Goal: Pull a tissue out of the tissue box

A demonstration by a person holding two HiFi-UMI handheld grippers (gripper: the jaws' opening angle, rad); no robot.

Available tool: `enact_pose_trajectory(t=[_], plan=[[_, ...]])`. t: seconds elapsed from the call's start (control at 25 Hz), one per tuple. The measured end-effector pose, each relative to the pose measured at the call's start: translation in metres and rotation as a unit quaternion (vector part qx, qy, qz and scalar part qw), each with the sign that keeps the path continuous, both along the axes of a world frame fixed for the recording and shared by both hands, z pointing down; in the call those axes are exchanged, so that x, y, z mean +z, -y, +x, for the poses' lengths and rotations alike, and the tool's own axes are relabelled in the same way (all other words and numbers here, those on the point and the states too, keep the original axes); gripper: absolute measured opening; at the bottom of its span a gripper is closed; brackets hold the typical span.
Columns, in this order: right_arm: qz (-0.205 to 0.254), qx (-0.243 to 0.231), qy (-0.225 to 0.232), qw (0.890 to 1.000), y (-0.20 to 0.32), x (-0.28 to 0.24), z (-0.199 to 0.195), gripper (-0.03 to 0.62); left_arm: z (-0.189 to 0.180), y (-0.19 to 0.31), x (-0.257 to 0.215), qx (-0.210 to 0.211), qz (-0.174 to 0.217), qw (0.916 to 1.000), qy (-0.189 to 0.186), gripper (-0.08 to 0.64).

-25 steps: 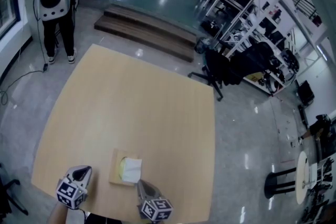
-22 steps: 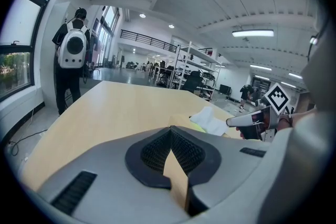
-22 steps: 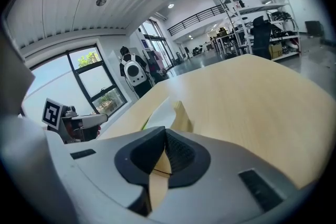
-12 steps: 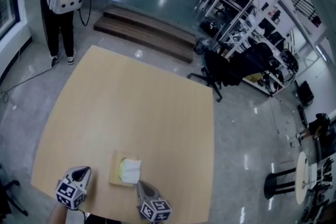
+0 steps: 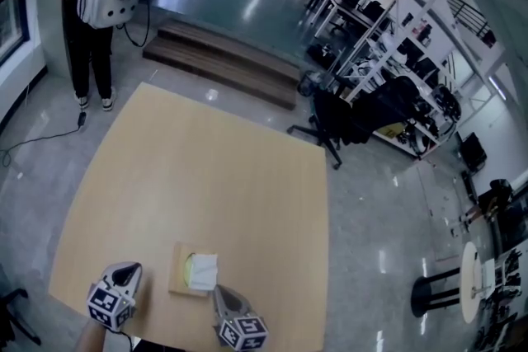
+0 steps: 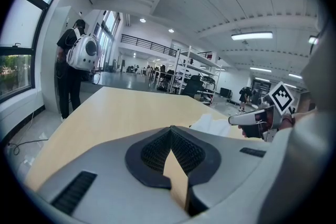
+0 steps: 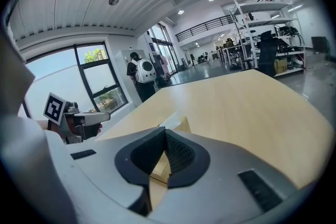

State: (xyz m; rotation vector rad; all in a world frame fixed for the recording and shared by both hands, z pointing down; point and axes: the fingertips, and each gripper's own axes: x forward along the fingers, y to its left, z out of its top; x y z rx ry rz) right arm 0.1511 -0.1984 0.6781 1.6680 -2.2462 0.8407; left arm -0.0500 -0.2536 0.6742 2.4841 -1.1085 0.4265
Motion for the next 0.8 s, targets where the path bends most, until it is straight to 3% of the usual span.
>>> enact_pose_trajectory(t=[0.8], plan=[[0.089, -0.010, -0.011, 0.996, 0.018, -0.071, -0.001, 0.000, 0.004, 0.016, -0.068, -0.011, 0.073, 0.9969, -0.025, 0.006]])
